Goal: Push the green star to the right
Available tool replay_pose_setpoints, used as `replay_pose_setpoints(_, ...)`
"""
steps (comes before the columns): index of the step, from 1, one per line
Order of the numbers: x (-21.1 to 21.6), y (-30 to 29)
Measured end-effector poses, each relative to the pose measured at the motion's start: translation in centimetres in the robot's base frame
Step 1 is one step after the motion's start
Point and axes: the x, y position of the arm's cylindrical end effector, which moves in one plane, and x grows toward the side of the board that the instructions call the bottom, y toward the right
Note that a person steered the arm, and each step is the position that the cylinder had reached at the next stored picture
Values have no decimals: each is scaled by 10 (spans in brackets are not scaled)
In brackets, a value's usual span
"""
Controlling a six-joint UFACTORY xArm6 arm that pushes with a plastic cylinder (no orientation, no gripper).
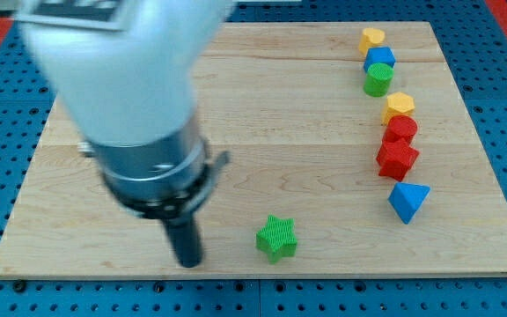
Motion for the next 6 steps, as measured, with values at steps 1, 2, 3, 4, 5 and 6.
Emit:
replay_pose_setpoints(1, -3, 10)
replay_pose_setpoints(2, -9, 34)
replay_pose_setpoints(3, -15, 78)
replay_pose_setpoints(4, -15, 116)
replay_pose_setpoints(5, -15, 146)
replay_pose_setpoints(6, -13, 163)
